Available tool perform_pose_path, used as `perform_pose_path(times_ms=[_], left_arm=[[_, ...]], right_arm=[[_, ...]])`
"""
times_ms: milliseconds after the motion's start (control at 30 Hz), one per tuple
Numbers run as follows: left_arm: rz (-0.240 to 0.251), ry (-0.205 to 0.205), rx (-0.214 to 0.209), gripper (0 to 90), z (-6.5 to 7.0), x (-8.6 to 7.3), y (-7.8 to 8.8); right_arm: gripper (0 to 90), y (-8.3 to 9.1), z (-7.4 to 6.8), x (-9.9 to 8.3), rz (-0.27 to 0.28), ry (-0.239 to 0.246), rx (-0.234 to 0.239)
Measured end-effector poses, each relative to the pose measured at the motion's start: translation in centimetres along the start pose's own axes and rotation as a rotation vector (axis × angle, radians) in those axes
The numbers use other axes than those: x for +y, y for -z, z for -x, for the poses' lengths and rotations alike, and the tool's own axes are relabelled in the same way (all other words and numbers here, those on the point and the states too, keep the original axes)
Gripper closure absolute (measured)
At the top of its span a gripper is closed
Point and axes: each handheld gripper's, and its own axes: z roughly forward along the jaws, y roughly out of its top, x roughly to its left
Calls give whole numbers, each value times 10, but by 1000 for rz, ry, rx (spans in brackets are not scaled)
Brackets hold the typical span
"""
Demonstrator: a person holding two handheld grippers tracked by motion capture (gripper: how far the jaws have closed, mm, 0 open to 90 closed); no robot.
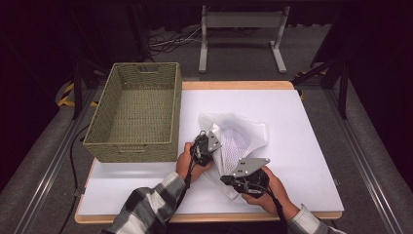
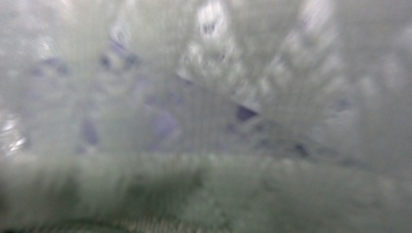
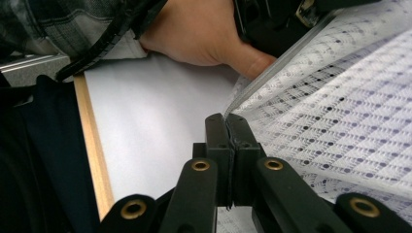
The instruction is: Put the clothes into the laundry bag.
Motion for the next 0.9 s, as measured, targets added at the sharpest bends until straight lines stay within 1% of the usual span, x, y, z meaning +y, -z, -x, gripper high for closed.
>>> perform_pose_path(times_ms=[33, 67, 100, 133, 167, 200, 233, 267, 333, 367, 400, 433, 467, 500, 533, 567, 600, 667, 700, 733, 767, 800, 833, 867, 900], left_arm=[[27, 6, -25, 883, -2, -1, 2], [28, 17, -36, 866, -4, -2, 3], [28, 17, -36, 845, -4, -2, 3], [46, 58, -80, 797, -6, -4, 7], [42, 61, -79, 751, -6, -4, 10], [42, 61, -79, 703, -6, -4, 10], [45, 39, -97, 676, -3, -4, 16], [50, 31, -110, 648, -3, -4, 18], [56, 14, -121, 608, -2, -5, 23], [61, 18, -147, 593, -2, -6, 25], [66, 19, -172, 544, -2, -7, 28], [66, 15, -181, 514, -2, -8, 31], [54, 10, -198, 512, -2, -9, 35], [54, 10, -198, 489, -2, -9, 35], [54, 12, -208, 485, -2, -10, 38], [58, 11, -221, 485, -2, -11, 40], [50, 6, -234, 509, -1, -12, 43], [24, 0, -229, 510, 1, -13, 45], [1, -3, -225, 528, 2, -14, 45], [-28, -9, -190, 538, 2, -14, 43], [-46, -3, -175, 530, 2, -15, 41], [-55, 13, -181, 522, 0, -16, 38], [-67, 21, -177, 522, -1, -17, 35], [-73, 23, -178, 525, -2, -17, 32], [-75, 24, -177, 549, -2, -17, 30]], right_arm=[[898, 0, 0, 0, -1, 2, -7], [897, 0, 1, -1, 1, 3, -22], [897, 0, 1, -1, 1, 3, -22], [896, 1, 0, 0, 15, 3, -48], [895, 2, 0, 1, 22, 7, -62], [895, 4, -1, 1, 36, 10, -75], [896, 6, 0, 2, 43, 7, -74], [896, 8, 0, 2, 46, 8, -77], [895, 10, 0, 2, 56, 8, -84], [895, 10, 0, 3, 60, 5, -84], [896, 11, 0, 3, 66, 6, -89], [895, 12, 0, 3, 71, 3, -91], [896, 12, 0, 4, 72, 1, -88], [896, 12, 0, 4, 72, 1, -88], [896, 13, 0, 4, 80, 3, -92], [896, 13, 0, 4, 80, 3, -92], [896, 13, 0, 4, 79, 3, -91], [896, 14, 0, 4, 79, 0, -91], [895, 14, 0, 5, 79, 4, -93], [896, 14, 0, 5, 80, 6, -91], [896, 14, 0, 5, 83, 7, -90], [896, 14, -1, 5, 84, 7, -89], [896, 14, -1, 6, 84, 10, -89], [895, 14, -1, 6, 82, 9, -87], [896, 14, -2, 6, 83, 11, -87]])
